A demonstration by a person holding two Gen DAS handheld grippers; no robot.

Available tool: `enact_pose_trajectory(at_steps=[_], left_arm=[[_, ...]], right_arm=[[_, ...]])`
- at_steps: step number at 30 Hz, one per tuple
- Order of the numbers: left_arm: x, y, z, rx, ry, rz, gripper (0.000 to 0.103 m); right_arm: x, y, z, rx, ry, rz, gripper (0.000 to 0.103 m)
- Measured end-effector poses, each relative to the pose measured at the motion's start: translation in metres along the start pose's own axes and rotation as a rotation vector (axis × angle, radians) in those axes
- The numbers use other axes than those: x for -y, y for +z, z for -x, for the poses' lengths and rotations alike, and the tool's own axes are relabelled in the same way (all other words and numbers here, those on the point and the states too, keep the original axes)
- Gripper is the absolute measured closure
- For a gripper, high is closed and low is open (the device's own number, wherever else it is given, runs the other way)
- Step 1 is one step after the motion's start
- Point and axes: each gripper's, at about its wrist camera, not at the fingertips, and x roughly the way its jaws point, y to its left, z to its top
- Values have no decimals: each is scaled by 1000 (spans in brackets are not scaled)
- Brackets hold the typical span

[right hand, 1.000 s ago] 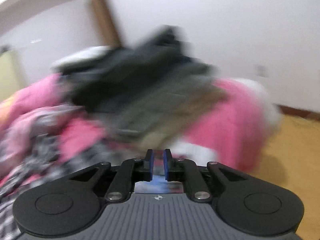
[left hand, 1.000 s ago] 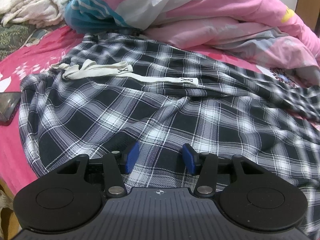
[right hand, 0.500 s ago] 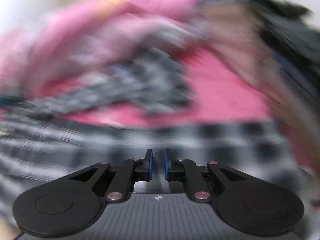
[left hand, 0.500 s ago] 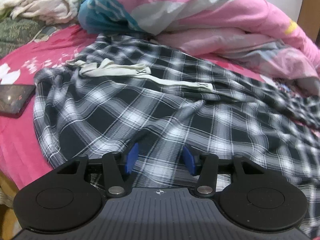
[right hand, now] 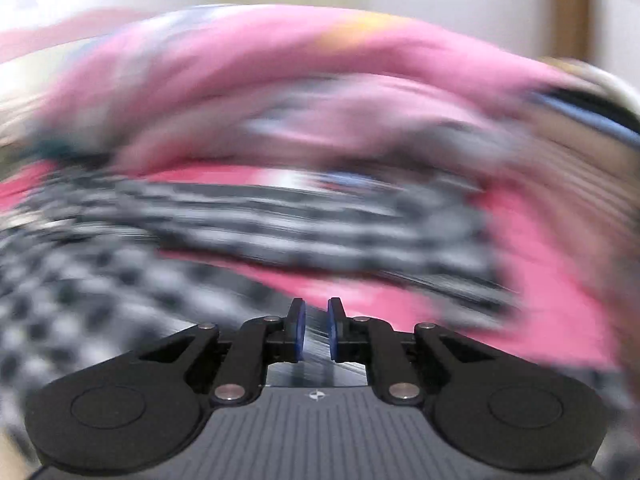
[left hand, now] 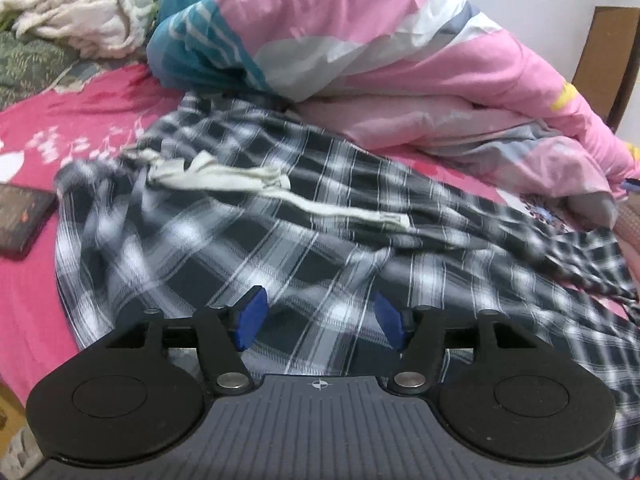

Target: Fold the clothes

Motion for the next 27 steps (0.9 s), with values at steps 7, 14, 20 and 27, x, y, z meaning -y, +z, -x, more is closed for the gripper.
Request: enact_pose_trajectory(at_steps=[7, 14, 20, 27], left_arm=[[-21, 3, -7, -20, 51, 29, 38], [-36, 15, -9, 17, 11, 63, 37], [-21, 50, -37, 26, 3, 73, 36], [-22, 80, -89, 61, 90, 80, 36]], right_arm=[[-10, -5, -53, -108, 129, -20, 85], [51, -8, -16, -169, -339, -84, 78], [20, 45, -15, -25, -194, -42, 72], [-88, 124, -124, 9, 172, 212, 68]])
